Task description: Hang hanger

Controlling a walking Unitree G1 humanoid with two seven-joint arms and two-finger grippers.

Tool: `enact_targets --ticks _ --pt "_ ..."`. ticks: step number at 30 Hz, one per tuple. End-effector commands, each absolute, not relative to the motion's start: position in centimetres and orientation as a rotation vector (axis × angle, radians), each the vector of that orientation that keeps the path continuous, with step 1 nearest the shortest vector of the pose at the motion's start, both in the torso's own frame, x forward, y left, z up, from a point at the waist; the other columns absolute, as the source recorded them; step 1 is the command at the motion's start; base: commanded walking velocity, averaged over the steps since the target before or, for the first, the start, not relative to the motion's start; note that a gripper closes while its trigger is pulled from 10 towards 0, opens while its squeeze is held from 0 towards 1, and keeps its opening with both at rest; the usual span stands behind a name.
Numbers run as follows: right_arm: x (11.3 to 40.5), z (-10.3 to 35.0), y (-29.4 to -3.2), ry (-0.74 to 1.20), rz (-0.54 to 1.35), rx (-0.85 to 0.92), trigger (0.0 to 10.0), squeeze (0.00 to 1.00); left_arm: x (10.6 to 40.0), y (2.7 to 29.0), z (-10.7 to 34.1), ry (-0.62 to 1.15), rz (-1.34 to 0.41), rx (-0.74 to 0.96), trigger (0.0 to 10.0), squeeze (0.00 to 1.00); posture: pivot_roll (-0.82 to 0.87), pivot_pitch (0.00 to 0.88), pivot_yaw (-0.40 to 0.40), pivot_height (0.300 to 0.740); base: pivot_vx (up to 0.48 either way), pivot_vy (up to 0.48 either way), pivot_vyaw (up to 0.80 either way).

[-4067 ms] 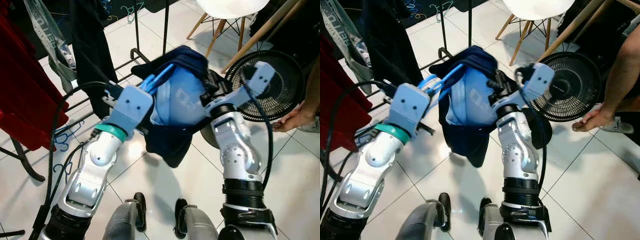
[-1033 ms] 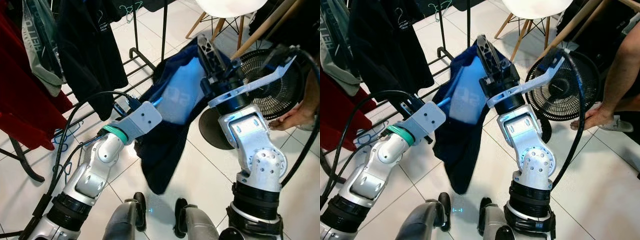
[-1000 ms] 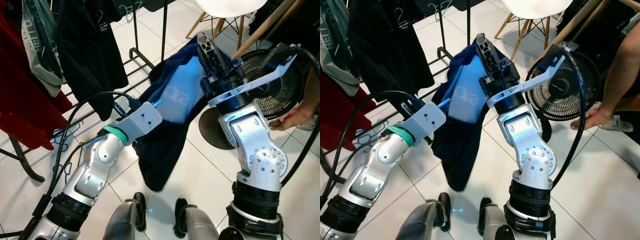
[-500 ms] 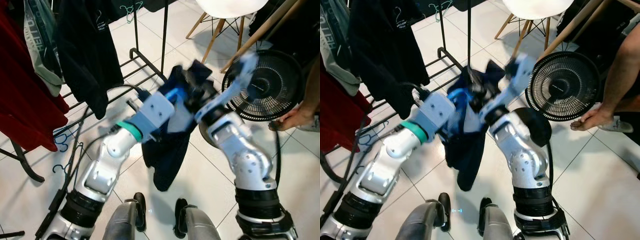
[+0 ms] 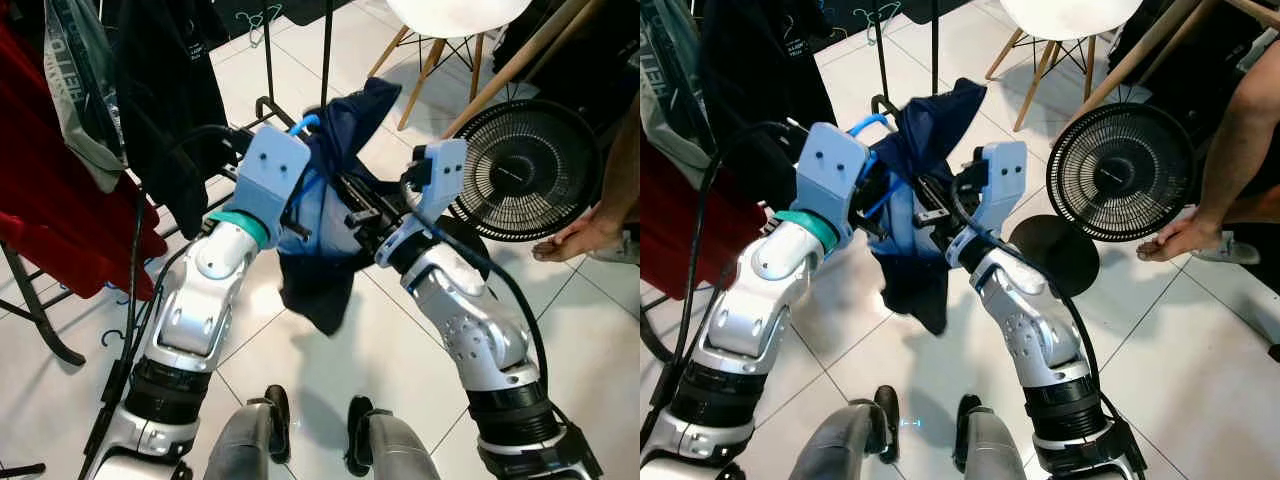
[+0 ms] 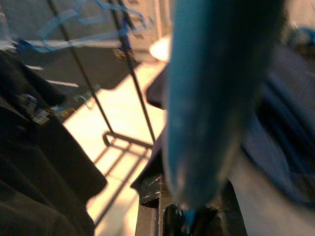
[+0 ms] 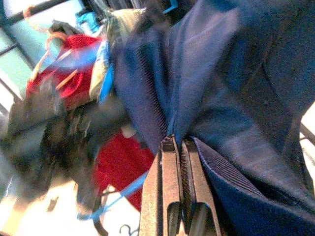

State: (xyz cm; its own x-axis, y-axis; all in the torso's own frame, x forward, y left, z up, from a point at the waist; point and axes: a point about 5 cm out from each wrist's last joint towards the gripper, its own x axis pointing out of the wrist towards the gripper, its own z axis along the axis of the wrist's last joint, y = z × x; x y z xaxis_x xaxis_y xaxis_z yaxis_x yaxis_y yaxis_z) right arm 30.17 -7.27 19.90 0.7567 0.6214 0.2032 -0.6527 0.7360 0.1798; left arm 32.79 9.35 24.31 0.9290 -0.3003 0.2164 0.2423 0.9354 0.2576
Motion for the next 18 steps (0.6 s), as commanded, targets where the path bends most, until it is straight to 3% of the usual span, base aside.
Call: enact_targets --ticks 1,18 --pt "29.7 17.9 -7.0 -0.046 0.728 0.222 10.0 0.00 32.6 9.7 26.1 -0.337 -0.238 0.194 10.0 0.00 -0.02 0.170 0.010 0.740 0.000 0.000 0.00" --pt "28.7 17.4 -5.8 -0.057 0.819 0.298 10.0 0.00 33.0 9.4 26.3 -0.361 -0.175 0.235 10.0 0.00 -0.02 0.147 0.006 0.740 0.000 0.000 0.00"
